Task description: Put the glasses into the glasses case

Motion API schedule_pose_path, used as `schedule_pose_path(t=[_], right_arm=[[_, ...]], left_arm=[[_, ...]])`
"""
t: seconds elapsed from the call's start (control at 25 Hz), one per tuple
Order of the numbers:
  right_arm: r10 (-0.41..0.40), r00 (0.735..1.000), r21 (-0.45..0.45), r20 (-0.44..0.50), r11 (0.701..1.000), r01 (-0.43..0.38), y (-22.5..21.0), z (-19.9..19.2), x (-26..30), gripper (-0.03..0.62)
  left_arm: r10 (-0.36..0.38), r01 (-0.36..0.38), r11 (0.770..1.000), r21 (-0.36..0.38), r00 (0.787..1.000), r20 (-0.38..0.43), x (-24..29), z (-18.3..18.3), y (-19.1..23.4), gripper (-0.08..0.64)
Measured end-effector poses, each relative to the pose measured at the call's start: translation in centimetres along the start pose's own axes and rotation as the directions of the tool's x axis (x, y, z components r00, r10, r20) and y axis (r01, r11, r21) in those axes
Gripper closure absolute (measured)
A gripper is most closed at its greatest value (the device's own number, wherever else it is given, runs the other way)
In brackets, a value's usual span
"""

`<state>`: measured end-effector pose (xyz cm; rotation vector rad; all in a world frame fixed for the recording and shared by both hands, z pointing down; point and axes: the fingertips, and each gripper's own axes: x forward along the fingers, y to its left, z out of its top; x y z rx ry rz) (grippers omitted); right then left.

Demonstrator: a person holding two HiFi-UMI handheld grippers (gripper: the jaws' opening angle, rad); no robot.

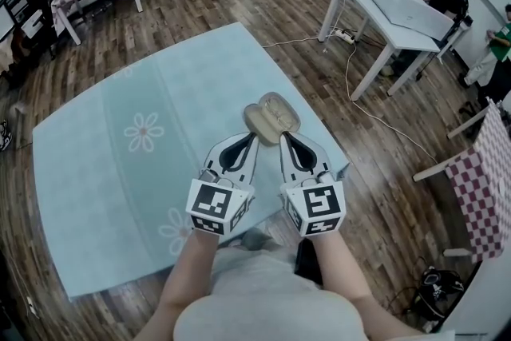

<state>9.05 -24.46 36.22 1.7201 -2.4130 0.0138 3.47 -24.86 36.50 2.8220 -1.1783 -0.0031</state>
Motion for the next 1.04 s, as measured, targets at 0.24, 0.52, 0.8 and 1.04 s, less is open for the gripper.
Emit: schedule_pose_path(t=[0.24, 0.52, 0.8, 1.04], right_arm=[[-0.022, 0.997, -0.045, 0.070, 0.999, 0.025, -0.1, 1.3, -2.0, 0.586], [-0.040, 0.988, -0.068, 0.149, 0.996, 0.050, -0.4, 2.4, -3.5, 0.586], [-0.040, 0.984, -0.067, 0.171, 0.996, 0.052, 0.1, 2.6, -3.7, 0.586], [-0.009, 0.980, -0.065, 0.198, 0.998, 0.022, 1.1, 3.3, -3.6, 0.586]], left_arm=[[-0.014, 0.013, 0.999, 0.029, 0.999, 0.033, -0.6, 1.2, -1.2, 0.552], [-0.035, 0.032, 0.998, 0.054, 0.998, 0.059, -0.5, 2.2, -2.1, 0.552], [-0.057, 0.050, 0.994, 0.096, 0.995, 0.080, -1.1, 2.7, -2.9, 0.552], [-0.066, 0.056, 0.993, 0.104, 0.993, 0.100, -1.5, 3.0, -2.6, 0.552]])
